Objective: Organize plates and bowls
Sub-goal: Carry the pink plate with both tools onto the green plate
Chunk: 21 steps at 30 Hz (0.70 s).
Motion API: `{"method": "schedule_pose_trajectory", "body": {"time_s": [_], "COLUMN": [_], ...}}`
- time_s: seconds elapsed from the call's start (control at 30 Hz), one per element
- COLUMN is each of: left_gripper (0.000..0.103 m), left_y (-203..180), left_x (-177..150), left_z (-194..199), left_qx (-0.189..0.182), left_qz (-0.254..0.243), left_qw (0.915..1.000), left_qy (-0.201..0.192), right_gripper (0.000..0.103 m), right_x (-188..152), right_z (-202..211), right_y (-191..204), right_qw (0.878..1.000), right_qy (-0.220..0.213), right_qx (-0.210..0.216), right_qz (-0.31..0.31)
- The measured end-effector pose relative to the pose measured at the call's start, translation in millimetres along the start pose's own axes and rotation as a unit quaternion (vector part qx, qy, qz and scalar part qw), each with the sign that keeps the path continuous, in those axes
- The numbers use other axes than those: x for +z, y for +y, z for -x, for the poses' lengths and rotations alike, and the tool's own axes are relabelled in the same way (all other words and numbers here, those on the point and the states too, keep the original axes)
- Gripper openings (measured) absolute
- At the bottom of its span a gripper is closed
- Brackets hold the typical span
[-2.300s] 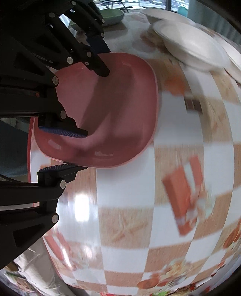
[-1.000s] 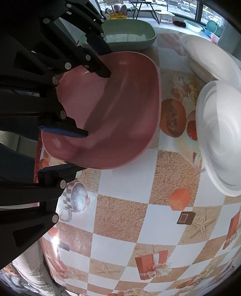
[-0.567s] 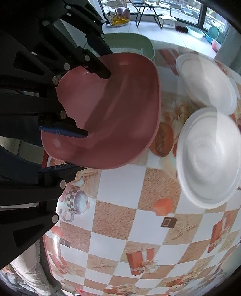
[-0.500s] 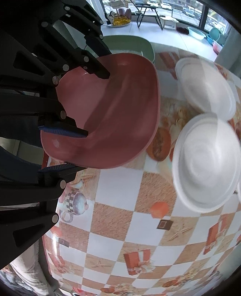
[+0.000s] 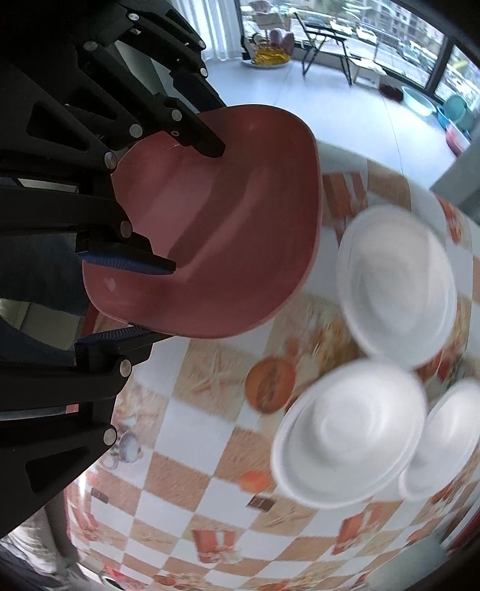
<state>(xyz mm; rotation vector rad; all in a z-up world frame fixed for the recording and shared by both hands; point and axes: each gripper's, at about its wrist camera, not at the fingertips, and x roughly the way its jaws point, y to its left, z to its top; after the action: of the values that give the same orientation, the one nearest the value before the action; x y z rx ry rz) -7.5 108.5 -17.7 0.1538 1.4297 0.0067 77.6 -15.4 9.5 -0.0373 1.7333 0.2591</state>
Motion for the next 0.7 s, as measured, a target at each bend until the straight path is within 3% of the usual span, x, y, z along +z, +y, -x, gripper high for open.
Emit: {"method": "schedule_pose_trajectory", "body": {"time_s": [0.3,0.7], "left_gripper": [0.022,0.022], "left_y": [42.4,69.0], "left_x": [-4.6,-7.7], "left_z": [3.5,-19.3], "left_qx": [0.025,0.034], "left_qz": [0.03,0.037], "left_qw": [0.9992,0.9987], "left_qy": [-0.006,0.012], "right_gripper": [0.03,0.03], "right_x": [5.5,12.1], "right_z": [-9.1,-42.2], "right_y": [43.7,58.1], "right_qw": [0.999,0.998], "right_qy": [0.016,0.044], "right_qx": [0.017,0.024], "right_qz": [0.03,0.029]}}
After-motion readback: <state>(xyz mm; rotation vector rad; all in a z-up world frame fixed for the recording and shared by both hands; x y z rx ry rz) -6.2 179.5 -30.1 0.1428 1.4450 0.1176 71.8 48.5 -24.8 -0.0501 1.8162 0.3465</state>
